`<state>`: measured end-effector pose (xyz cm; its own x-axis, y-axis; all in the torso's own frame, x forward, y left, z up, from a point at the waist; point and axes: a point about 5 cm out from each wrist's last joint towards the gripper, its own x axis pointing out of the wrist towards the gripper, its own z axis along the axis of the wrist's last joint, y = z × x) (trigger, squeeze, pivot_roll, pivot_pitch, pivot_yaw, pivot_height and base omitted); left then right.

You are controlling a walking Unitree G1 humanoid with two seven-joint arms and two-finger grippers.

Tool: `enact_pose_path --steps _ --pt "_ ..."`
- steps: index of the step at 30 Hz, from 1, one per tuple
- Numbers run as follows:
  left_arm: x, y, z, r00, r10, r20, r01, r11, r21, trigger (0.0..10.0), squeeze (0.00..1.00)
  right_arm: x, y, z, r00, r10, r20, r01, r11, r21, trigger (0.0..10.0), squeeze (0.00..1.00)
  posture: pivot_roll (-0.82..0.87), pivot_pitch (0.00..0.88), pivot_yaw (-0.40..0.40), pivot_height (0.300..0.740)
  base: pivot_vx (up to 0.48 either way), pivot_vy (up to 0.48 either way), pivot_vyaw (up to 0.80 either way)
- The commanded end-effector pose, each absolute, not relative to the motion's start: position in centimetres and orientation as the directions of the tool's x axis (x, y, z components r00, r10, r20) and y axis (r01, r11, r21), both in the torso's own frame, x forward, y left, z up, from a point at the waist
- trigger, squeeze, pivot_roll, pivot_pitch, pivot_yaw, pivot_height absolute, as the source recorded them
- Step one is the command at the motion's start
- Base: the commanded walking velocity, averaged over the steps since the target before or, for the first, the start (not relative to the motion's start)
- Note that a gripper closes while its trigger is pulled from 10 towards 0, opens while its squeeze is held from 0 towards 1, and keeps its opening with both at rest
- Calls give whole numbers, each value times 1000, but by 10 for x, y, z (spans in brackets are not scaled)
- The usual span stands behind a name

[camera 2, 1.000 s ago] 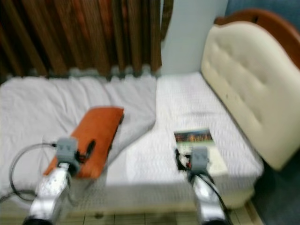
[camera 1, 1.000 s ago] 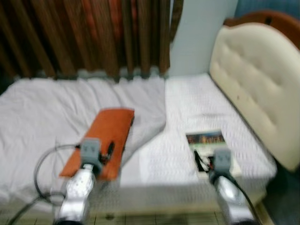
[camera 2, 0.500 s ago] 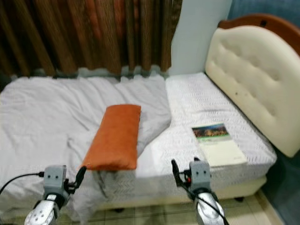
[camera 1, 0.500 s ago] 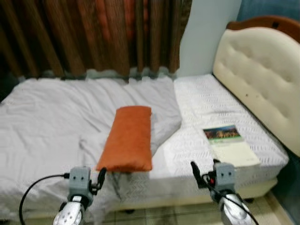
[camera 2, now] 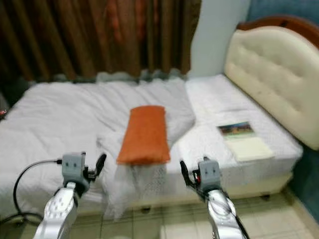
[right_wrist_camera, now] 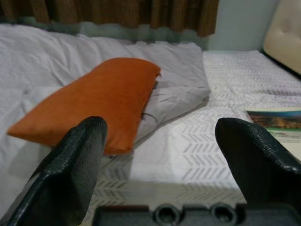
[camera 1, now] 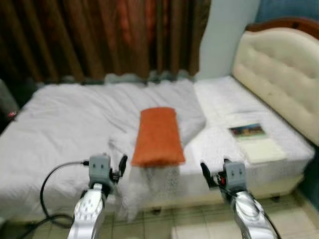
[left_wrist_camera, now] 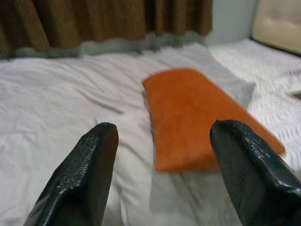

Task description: Clean up the room

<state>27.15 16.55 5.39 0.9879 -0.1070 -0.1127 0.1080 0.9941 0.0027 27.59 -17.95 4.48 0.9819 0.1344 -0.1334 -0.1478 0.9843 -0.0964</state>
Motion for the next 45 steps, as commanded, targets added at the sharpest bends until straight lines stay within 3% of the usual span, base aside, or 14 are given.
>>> enact_pose_path --steps 1,45 --pt "277 166 58 989 -101 -110 103 995 9 10000 0 278 -181 46 982 130 -135 -143 986 -92 10000 0 9 0 18 740 439 0 0" --pt "288 162 55 982 -131 -133 134 991 7 10000 0 284 -185 41 977 115 -182 -133 987 -93 10000 0 3 0 19 740 439 0 0"
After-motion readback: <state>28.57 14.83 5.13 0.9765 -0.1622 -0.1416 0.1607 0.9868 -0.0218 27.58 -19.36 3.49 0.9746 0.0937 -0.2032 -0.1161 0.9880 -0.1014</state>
